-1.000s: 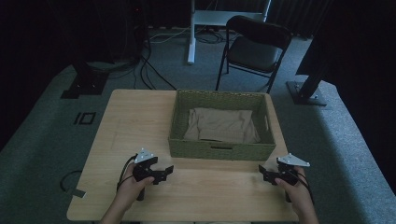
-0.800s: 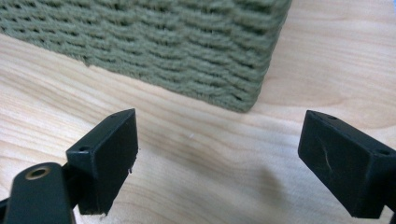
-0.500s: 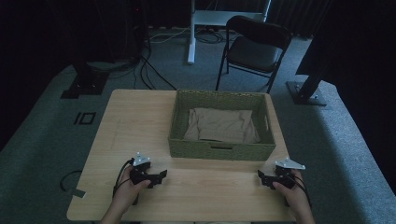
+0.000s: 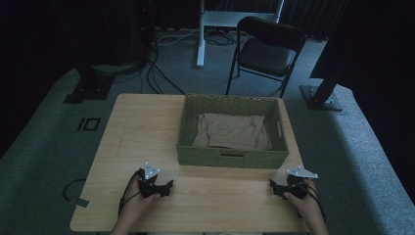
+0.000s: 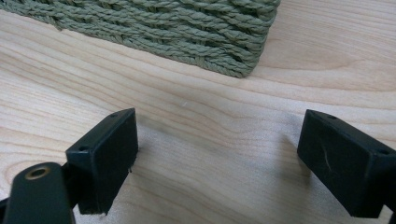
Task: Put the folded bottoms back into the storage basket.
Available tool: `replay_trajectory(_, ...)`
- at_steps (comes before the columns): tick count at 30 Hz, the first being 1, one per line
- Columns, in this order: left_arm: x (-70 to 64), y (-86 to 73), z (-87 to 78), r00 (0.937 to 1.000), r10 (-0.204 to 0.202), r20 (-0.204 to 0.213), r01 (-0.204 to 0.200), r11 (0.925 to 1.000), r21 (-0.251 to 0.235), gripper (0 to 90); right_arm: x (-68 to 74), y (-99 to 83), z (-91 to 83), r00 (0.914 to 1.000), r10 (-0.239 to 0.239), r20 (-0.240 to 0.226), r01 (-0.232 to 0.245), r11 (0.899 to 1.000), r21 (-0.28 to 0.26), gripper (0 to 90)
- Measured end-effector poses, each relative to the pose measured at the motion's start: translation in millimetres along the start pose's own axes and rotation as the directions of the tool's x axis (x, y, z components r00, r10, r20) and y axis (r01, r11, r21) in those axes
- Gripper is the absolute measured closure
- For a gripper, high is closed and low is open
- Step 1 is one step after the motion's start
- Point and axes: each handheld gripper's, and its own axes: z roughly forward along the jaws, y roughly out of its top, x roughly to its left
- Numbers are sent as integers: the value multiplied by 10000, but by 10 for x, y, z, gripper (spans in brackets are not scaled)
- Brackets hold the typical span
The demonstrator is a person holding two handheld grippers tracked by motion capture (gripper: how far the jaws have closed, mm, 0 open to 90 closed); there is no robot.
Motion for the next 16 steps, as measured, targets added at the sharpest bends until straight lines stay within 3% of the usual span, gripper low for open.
replay_trajectory(1,0,0,0,10000,0,0,0,10000,0,143,4,-1,-2,10000,43,29,-43,10000,4,118)
replay_trajectory(3,-51,-6,-5,9975,-497,-496,498,9988,5,142,12,-4,-3,9999,108,84,-108,9999,1,118)
replay_trajectory(6,-72,-7,-6,9954,-684,-672,687,9976,18,139,19,-5,-5,9998,156,130,-156,9999,4,118)
replay_trajectory(16,-76,-4,-2,9948,-725,-721,731,9973,50,123,25,-3,-1,9995,228,203,-228,9997,-12,118)
